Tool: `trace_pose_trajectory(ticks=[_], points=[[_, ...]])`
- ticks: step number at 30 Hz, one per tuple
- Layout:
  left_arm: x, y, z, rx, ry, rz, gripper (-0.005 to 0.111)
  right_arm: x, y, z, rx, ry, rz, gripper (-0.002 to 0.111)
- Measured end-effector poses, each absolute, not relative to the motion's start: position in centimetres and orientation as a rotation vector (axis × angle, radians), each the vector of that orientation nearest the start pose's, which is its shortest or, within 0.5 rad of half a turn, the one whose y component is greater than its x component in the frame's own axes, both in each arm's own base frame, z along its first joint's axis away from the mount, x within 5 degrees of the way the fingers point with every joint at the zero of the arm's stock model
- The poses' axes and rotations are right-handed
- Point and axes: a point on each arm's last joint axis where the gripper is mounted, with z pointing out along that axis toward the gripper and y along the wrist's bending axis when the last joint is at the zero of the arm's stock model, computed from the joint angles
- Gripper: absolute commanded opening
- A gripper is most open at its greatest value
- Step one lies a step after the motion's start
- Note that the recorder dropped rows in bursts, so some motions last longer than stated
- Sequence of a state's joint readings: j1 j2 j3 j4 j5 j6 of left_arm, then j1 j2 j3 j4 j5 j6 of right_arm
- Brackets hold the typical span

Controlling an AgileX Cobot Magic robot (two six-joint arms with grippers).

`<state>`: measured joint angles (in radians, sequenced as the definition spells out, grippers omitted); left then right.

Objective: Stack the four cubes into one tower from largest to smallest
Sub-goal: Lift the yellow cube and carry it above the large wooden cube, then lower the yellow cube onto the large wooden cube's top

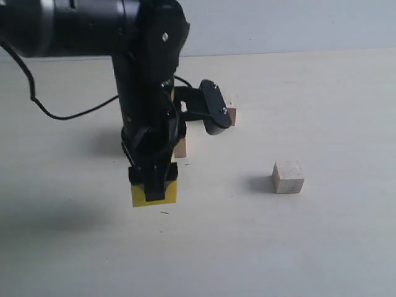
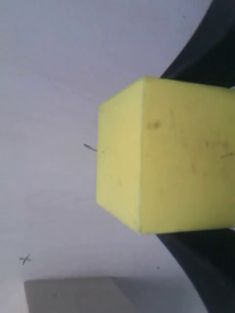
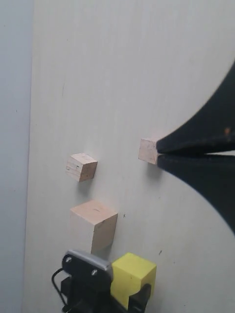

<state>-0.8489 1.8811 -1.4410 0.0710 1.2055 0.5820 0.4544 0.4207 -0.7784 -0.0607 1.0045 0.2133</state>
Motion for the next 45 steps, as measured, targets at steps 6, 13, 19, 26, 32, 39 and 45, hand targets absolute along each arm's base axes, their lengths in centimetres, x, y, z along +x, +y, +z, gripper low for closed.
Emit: trace_pose_trajectory(ticks=[6, 13, 19, 26, 32, 39, 45], points=[[24.3, -26.1, 26.8, 2.11, 2.13, 0.149, 0.0, 4.9, 1.9, 35.3, -0.264, 2.129, 0.318, 0.0], [25.2, -25.7, 28.9, 2.12, 2.008, 0.289, 0.0, 4.9, 1.9, 35.3, -0.265, 2.129, 0.317, 0.0], [26.9, -25.4, 30.1, 2.121, 1.95, 0.295, 0.0, 4.9, 1.9, 35.3, -0.267, 2.129, 0.319, 0.0], [30.7, -24.7, 29.8, 2.057, 2.005, 0.221, 0.0, 4.9, 1.9, 35.3, -0.267, 2.129, 0.319, 0.0], [33.4, -25.1, 28.7, 1.868, 2.175, 0.137, 0.0, 4.9, 1.9, 35.3, -0.267, 2.129, 0.319, 0.0], [35.3, -26.4, 27.5, 1.567, 2.38, 0.095, 0.0, 4.9, 1.9, 35.3, -0.28, 2.126, 0.312, 0.0], [36.4, -26.4, 27.7, 1.2, 2.536, 0.123, 0.0, 4.9, 1.9, 35.3, -0.284, 2.126, 0.31, 0.0]])
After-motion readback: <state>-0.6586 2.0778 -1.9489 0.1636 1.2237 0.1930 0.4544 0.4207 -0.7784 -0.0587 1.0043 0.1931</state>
